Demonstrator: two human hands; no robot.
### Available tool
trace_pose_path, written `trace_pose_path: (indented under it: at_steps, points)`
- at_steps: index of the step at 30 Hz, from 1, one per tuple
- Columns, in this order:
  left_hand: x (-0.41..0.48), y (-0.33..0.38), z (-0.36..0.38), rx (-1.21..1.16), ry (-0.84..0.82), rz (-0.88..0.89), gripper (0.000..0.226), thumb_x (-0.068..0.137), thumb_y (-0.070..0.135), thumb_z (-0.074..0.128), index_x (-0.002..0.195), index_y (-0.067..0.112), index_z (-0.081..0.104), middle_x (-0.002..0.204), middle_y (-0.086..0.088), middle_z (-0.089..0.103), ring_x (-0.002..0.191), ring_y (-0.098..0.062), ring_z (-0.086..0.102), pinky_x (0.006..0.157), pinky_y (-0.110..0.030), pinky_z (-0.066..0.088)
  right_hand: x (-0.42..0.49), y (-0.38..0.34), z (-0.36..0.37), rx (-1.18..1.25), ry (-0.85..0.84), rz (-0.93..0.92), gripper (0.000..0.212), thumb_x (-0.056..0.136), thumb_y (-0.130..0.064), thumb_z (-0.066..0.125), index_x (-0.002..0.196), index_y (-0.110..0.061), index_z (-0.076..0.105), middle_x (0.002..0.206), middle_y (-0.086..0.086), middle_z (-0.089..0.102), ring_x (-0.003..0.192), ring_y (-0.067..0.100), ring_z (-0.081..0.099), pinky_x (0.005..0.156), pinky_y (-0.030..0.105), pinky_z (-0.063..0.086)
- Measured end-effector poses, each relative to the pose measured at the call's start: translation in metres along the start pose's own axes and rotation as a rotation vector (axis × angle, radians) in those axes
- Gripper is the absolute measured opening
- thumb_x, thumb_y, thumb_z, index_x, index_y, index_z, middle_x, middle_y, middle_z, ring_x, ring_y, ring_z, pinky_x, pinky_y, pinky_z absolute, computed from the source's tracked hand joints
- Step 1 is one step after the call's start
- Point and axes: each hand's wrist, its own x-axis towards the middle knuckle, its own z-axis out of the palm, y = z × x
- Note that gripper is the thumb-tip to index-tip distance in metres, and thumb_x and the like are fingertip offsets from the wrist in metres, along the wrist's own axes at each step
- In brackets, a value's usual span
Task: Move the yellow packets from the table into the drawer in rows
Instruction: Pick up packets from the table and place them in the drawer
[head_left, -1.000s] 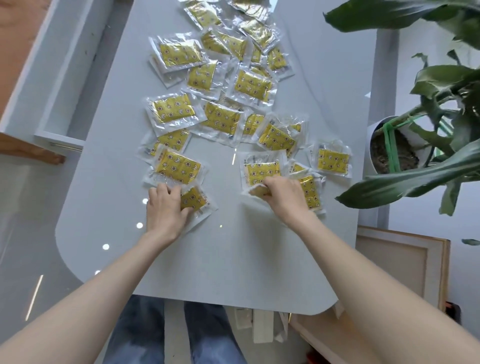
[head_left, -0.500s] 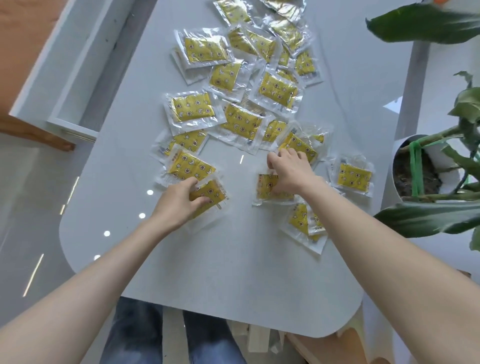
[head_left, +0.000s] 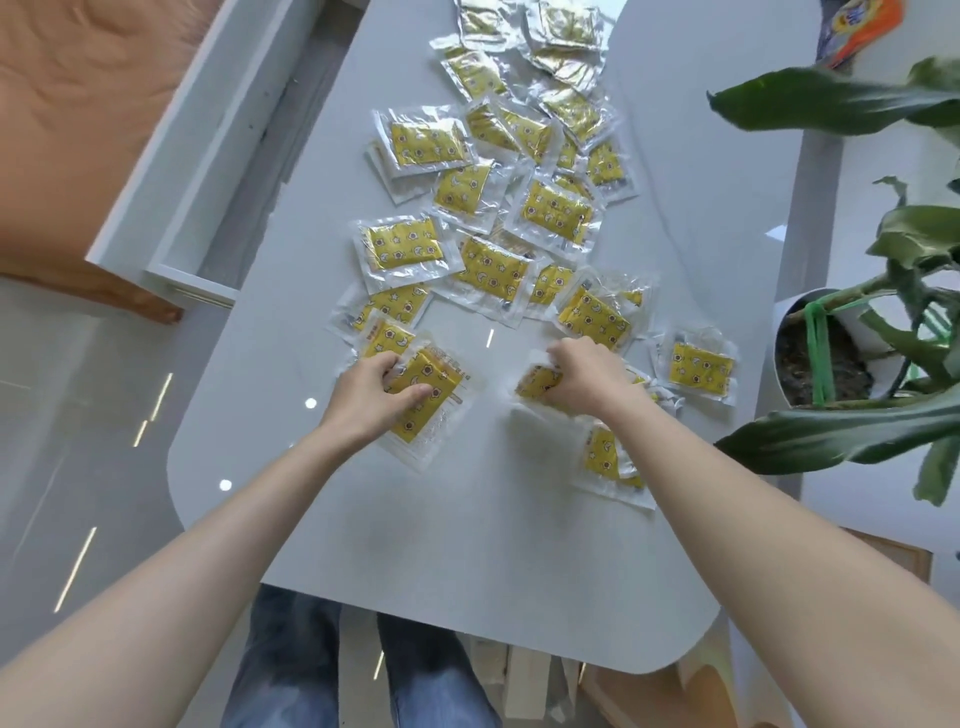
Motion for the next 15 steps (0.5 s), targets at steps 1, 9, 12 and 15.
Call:
trace_pose_path:
  at_steps: [1,9,12,15]
  points:
    - [-0.002,0.001,-0.004,-0.007,0.006,-0.004,0.034,0.082,0.032,0.070,0.072,0.009,0.048,0.061,0.003,0.039,0.062,-0.015,0.038,0.053,-0.029,0.029,-0.005,-0.003,-0.003,0.052,0.022,0.010,0.026,0.078,-0.027,0.068,0.070,-0.016,0.046,0.082,0.004,0.054,0.079,0.028,0.056,0.062,0.033,0.041]
    - [-0.062,0.028,-0.085,-0.171,0.092,-0.001,0.020,0.082,0.031,0.071,0.094,0.017,0.064,0.089,-0.001,0.066,0.083,-0.016,0.061,0.068,-0.026,0.048,-0.085,-0.069,-0.053,0.773,0.263,0.044,0.015,0.074,-0.019,0.079,0.086,-0.015,0.072,0.075,-0.003,0.068,0.064,0.004,0.060,0.048,0.012,0.046]
    - [-0.091,0.030,-0.128,-0.259,0.111,-0.020,0.031,0.075,0.036,0.074,0.092,0.012,0.063,0.092,-0.003,0.068,0.090,-0.017,0.063,0.084,-0.036,0.053,-0.120,-0.102,-0.067,1.017,0.187,0.006,0.023,0.069,-0.015,0.084,0.089,-0.014,0.072,0.074,-0.004,0.069,0.065,0.004,0.063,0.053,0.011,0.050]
    - [-0.120,0.026,-0.174,-0.322,0.139,-0.024,0.050,0.067,0.043,0.069,0.101,0.007,0.064,0.106,-0.009,0.069,0.104,-0.021,0.063,0.094,-0.047,0.051,-0.151,-0.136,-0.077,1.167,0.147,-0.035,0.029,0.067,-0.013,0.086,0.092,-0.005,0.074,0.084,0.007,0.075,0.071,0.012,0.070,0.067,0.026,0.058]
